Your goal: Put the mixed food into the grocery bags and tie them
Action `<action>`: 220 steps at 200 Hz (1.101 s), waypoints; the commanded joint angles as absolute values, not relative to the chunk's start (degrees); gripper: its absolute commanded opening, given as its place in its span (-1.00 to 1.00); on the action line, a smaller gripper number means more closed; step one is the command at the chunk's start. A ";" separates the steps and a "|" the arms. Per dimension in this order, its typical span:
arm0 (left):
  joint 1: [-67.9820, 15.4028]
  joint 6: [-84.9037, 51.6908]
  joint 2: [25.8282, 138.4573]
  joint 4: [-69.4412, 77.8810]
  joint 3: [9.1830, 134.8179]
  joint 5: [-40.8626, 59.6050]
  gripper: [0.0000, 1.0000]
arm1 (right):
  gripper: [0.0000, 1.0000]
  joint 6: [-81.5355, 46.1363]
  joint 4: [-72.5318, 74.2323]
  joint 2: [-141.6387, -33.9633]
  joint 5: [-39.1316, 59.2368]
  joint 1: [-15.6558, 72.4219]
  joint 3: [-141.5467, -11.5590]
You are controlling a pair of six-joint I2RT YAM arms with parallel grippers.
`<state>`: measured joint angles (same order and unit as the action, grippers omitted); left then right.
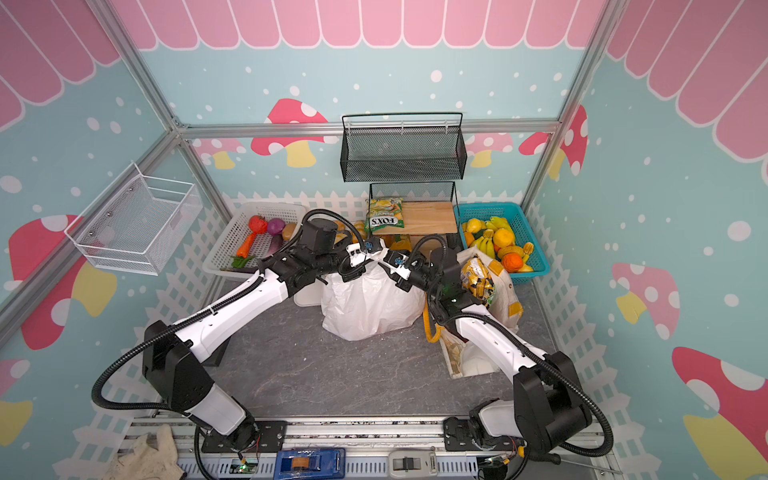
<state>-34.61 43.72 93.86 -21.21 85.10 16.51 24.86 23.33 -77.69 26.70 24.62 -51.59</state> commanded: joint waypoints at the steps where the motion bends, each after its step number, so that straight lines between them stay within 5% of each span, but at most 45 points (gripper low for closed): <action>1: -35.20 45.63 92.80 -22.54 85.52 18.24 -0.76 | -0.25 26.54 22.81 -79.37 26.81 24.61 -53.78; 57: -35.22 44.58 92.73 -22.50 85.19 18.89 -0.77 | -0.50 24.43 25.05 -81.82 24.78 24.61 -55.01; 104: -35.16 40.60 91.90 -22.15 84.51 18.75 -0.65 | -1.00 21.46 28.73 -81.67 22.32 24.70 -52.95; 146: -33.20 35.49 90.06 -22.71 80.90 18.81 -0.41 | -1.00 21.57 36.33 -77.99 17.30 24.70 -47.10; 191: -32.83 27.28 90.54 -26.28 84.24 20.05 -0.88 | -1.00 23.47 40.43 -77.38 10.48 25.35 -46.19; 220: -32.89 14.59 88.97 -26.16 84.29 18.64 -1.00 | -1.00 26.59 43.54 -76.81 2.45 26.48 -45.06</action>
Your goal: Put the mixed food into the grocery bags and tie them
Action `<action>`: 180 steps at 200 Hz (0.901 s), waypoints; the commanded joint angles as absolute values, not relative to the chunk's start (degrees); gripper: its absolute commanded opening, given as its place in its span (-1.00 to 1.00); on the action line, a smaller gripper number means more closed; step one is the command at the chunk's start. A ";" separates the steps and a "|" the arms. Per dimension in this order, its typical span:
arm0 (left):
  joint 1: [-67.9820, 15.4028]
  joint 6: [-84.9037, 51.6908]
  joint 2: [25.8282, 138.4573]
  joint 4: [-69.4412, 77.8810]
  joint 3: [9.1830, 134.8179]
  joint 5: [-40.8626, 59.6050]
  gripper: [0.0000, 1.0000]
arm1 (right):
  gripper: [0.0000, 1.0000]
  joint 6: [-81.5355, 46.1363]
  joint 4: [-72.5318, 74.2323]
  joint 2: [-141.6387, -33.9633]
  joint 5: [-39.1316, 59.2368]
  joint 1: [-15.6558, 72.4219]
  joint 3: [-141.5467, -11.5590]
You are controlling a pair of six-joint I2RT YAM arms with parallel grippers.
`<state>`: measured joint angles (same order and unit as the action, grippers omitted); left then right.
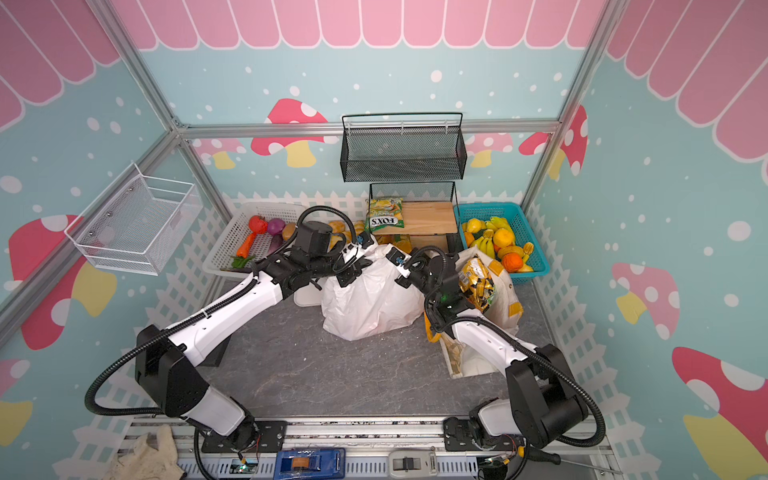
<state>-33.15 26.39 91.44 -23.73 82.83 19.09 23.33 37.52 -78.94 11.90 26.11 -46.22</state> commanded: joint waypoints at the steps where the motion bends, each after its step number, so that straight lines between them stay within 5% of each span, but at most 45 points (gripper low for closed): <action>1: -32.93 14.06 88.92 -26.18 84.29 18.46 -1.00 | -1.00 26.61 43.61 -76.81 2.15 26.51 -45.03; 73: -36.97 -7.59 84.96 -22.91 79.50 16.82 -1.00 | -1.00 16.40 49.63 -75.23 -3.14 30.45 -42.26; 180: -44.25 -19.96 80.21 -6.39 66.97 16.04 -0.79 | -1.00 -1.92 56.69 -73.86 19.22 31.28 -35.51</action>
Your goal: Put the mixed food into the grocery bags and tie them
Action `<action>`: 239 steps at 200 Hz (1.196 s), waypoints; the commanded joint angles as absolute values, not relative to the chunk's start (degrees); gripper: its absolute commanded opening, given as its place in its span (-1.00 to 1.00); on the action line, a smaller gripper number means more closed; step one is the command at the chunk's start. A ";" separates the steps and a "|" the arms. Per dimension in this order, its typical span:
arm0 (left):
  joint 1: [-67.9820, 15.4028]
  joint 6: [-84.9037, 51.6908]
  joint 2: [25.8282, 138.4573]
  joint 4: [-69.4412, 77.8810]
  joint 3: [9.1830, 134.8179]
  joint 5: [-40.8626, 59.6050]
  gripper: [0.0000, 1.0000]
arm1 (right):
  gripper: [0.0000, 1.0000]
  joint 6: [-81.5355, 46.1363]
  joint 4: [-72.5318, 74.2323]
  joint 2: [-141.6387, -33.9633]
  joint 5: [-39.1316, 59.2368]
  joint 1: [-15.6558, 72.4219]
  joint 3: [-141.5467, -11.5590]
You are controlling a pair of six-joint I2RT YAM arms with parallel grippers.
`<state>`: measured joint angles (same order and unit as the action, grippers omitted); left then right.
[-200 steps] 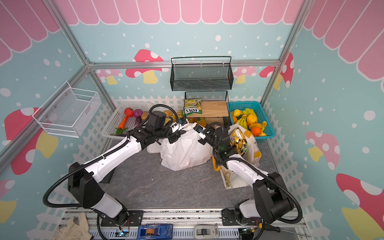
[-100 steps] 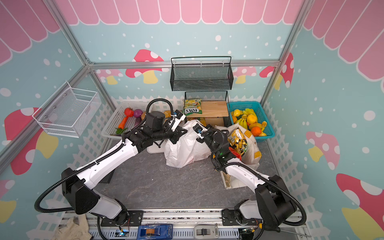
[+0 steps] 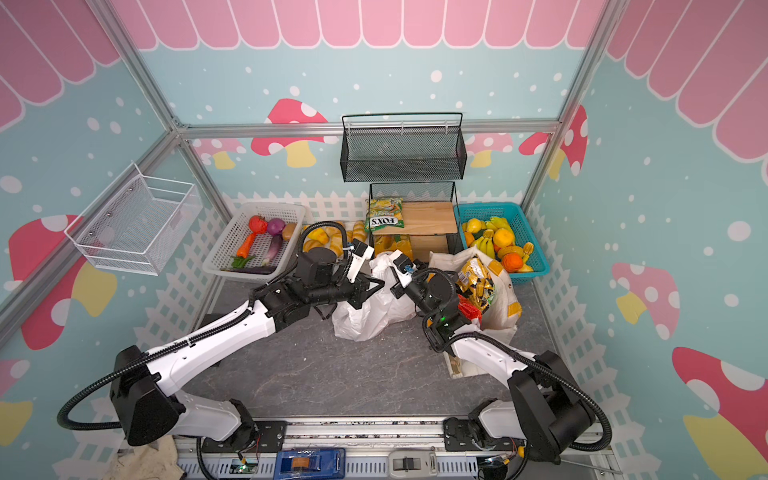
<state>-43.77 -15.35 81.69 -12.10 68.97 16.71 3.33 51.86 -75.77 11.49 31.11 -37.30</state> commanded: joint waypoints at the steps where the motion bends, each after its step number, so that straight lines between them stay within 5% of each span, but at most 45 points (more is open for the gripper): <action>1: -44.27 -20.05 80.18 -6.27 66.93 16.06 -0.78 | -1.00 -2.02 56.73 -73.84 19.36 31.28 -35.42; 112: -46.23 -22.17 76.26 -3.30 64.70 22.23 -0.37 | -1.00 -2.92 56.18 -71.88 30.61 28.52 -35.33; 160: -45.97 -16.62 74.16 -8.47 64.47 25.00 -0.03 | -1.00 -3.44 55.24 -72.90 37.88 27.21 -35.52; 198: -43.18 -10.59 69.70 -16.66 63.97 24.43 0.28 | -1.00 -2.46 52.93 -73.65 42.45 27.29 -35.80; 239: -37.58 -10.37 64.06 -20.98 61.88 26.14 0.40 | -1.00 -2.14 52.65 -73.39 42.65 27.31 -35.26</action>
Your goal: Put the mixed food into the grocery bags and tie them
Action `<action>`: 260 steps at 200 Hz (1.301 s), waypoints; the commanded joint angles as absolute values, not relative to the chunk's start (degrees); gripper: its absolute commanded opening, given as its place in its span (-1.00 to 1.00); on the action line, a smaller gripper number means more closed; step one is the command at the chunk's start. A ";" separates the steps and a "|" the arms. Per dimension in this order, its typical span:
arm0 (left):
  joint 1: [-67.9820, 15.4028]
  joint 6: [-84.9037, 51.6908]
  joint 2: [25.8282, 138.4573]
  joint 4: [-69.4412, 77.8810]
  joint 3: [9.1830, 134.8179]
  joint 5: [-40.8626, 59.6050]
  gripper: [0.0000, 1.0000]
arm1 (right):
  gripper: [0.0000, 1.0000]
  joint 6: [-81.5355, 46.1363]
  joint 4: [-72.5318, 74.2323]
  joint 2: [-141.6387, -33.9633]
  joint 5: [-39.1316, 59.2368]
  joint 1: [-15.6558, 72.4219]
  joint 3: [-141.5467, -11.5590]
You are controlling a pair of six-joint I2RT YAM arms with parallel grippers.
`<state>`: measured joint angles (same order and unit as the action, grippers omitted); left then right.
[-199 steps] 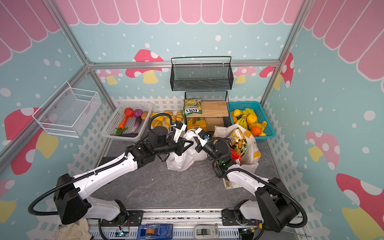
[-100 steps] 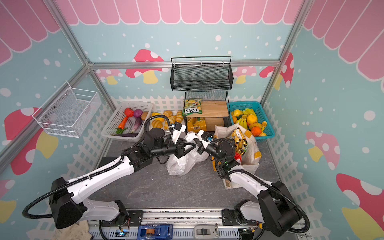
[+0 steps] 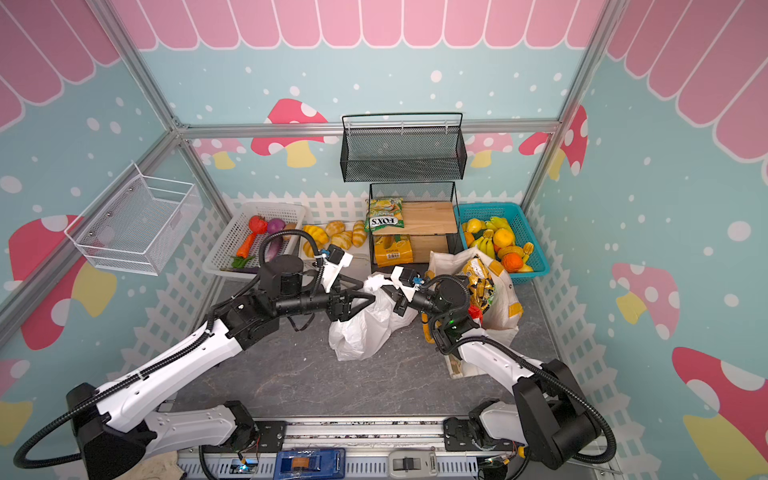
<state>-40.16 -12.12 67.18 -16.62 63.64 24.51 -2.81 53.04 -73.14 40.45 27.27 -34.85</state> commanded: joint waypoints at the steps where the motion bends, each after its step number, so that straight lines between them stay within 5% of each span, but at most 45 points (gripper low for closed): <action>1: -37.47 -10.37 63.98 -21.04 61.79 26.17 0.40 | -1.00 -2.17 52.65 -73.39 42.64 27.32 -35.29; 26: -36.04 -10.21 62.12 -21.44 59.61 25.94 0.29 | -1.00 -2.89 53.13 -73.43 42.13 27.38 -35.20; 59: -37.68 -8.21 63.36 -20.90 57.10 26.75 -0.24 | -1.00 -5.47 54.13 -73.98 39.75 27.90 -35.69; 80: -41.13 -6.20 63.46 -18.65 55.01 24.87 -0.35 | -1.00 -6.81 54.56 -74.73 39.48 28.21 -36.52; 153: -45.62 -10.86 65.98 -1.08 49.65 18.57 -0.32 | -1.00 -6.68 56.42 -76.10 46.25 28.04 -36.58; 260: -44.91 10.41 57.42 -15.09 50.78 9.41 0.04 | -1.00 -6.53 57.29 -75.64 47.53 27.95 -35.72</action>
<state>-45.34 1.83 59.00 -9.61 49.54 13.32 -6.52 55.18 -75.64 46.15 27.83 -36.23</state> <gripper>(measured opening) 0.518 0.055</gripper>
